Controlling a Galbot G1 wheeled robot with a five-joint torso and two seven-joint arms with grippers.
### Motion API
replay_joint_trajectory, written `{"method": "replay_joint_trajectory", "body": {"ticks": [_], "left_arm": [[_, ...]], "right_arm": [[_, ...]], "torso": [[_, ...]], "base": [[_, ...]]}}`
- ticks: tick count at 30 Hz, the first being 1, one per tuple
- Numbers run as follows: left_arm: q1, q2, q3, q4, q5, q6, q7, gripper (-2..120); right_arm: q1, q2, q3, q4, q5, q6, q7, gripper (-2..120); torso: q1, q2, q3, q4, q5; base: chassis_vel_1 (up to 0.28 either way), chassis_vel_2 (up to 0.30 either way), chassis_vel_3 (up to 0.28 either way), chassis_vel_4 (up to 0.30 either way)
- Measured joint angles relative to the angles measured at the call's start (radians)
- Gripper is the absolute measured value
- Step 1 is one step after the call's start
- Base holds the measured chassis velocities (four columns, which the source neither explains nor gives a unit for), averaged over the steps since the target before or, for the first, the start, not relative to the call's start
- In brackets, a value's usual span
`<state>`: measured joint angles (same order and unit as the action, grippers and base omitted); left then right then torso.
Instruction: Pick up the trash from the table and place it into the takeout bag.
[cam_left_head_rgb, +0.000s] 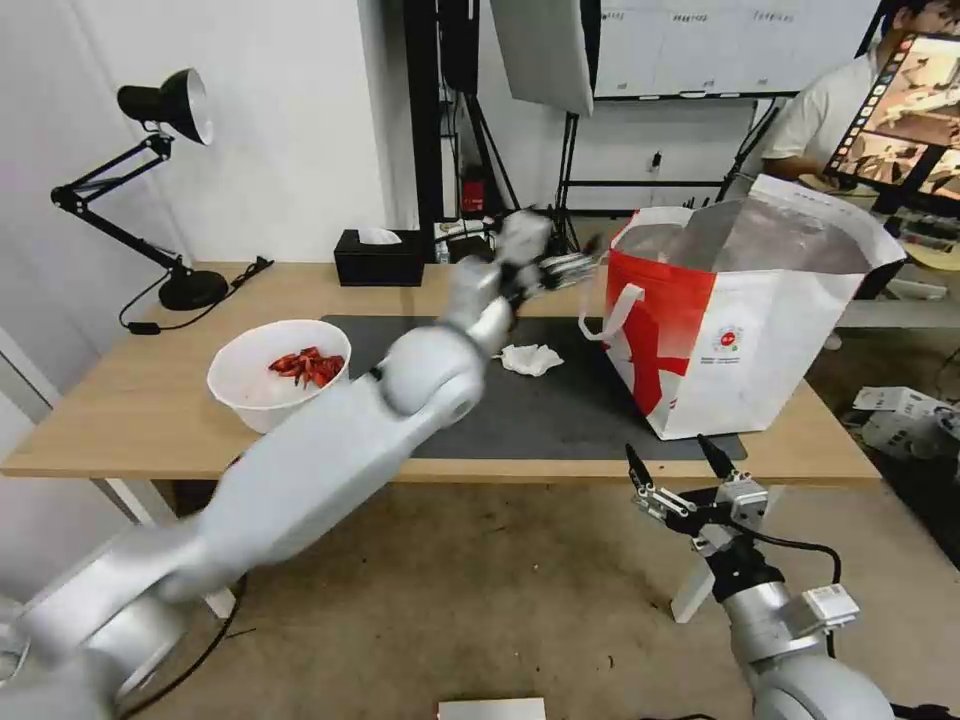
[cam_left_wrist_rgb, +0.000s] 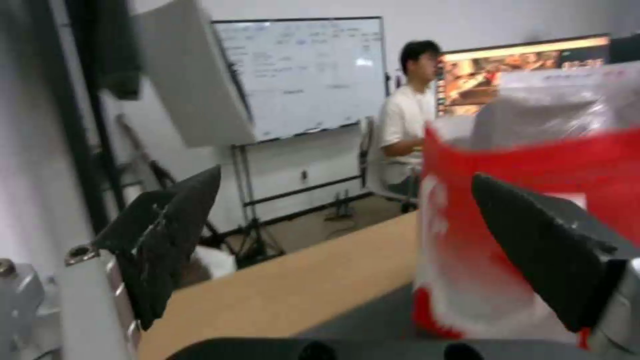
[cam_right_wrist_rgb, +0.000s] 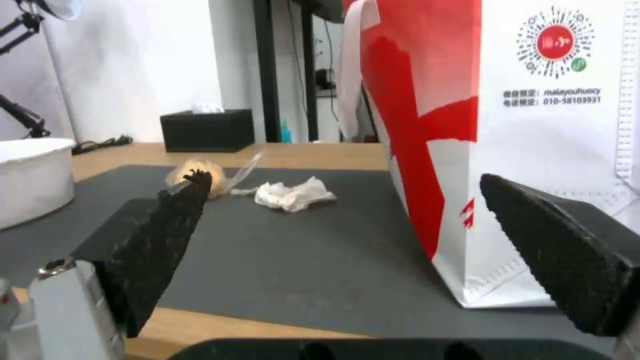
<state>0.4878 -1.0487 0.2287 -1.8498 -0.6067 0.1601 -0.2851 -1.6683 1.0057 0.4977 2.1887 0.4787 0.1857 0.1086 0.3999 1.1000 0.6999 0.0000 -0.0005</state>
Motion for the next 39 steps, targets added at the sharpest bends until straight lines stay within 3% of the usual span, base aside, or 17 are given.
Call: {"method": "replay_joint_trajectory", "body": {"ticks": [3,4,7,8,10,13,15,19,27,39], "left_arm": [[0.259,0.066,-0.188,-0.109,0.078,-0.016,0.036,100],[0.259,0.066,-0.188,-0.109,0.078,-0.016,0.036,100],[0.443,0.091,-0.306,-0.17,0.149,-0.042,0.046,100],[0.443,0.091,-0.306,-0.17,0.149,-0.042,0.046,100],[0.594,0.094,-0.394,-0.22,0.215,-0.066,0.049,100],[0.695,0.074,-0.46,-0.25,0.263,-0.075,0.05,100],[0.858,0.016,-0.548,-0.279,0.34,-0.091,0.064,100],[0.973,-0.043,-0.609,-0.285,0.411,-0.114,0.08,100],[1.042,-0.107,-0.633,-0.283,0.447,-0.129,0.083,100],[1.056,-0.121,-0.624,-0.286,0.458,-0.137,0.088,100]], "right_arm": [[0.003,-0.006,0.001,0.0,0.001,0.01,0.001,100],[0.003,-0.006,0.001,0.0,0.001,0.01,0.001,100],[0.003,-0.007,-0.001,0.0,0.002,0.02,0.001,100],[0.003,-0.007,-0.001,0.0,0.002,0.02,0.001,100],[0.002,-0.004,-0.003,-0.003,-0.001,0.024,0.001,100],[0.002,0.001,-0.005,-0.007,-0.007,0.025,0.001,100],[-0.001,0.003,-0.006,-0.01,-0.025,0.024,0.008,100],[-0.008,0.003,-0.015,-0.011,-0.042,0.0,0.02,100],[-0.006,0.008,-0.031,-0.042,-0.065,-0.022,0.03,100],[-0.027,0.024,-0.041,-0.045,-0.092,-0.022,0.028,100]], "torso": [[0.0,0.0,0.0,0.0001,0.0001],[0.0,0.0,0.0,0.0001,0.0001],[0.0,0.0,0.0,0.0003,-0.0001],[0.0,0.0,0.0,0.0003,-0.0001],[0.0,0.0,0.0,0.0,0.0003],[0.0,0.0,0.0,-0.0002,0.0006],[0.0,0.0,0.0,0.0001,0.0],[0.0,0.0,0.0,0.0001,0.0004],[0.0,0.0,0.0,0.0,0.0006],[0.0,0.0,0.0,-0.0001,0.0005]], "base": [[0.0,0.0,0.0,0.0],[0.0,0.0,0.0,0.0],[0.0,0.0,0.0,0.0],[0.0,0.0,0.0,0.0],[0.0,0.0,0.0,0.0],[0.0,0.0,0.0,0.0],[0.0,0.0,0.0,0.0],[0.0,0.0,0.0,0.0],[0.0,0.0,0.0,0.0],[0.0,0.0,0.0,0.0]]}}
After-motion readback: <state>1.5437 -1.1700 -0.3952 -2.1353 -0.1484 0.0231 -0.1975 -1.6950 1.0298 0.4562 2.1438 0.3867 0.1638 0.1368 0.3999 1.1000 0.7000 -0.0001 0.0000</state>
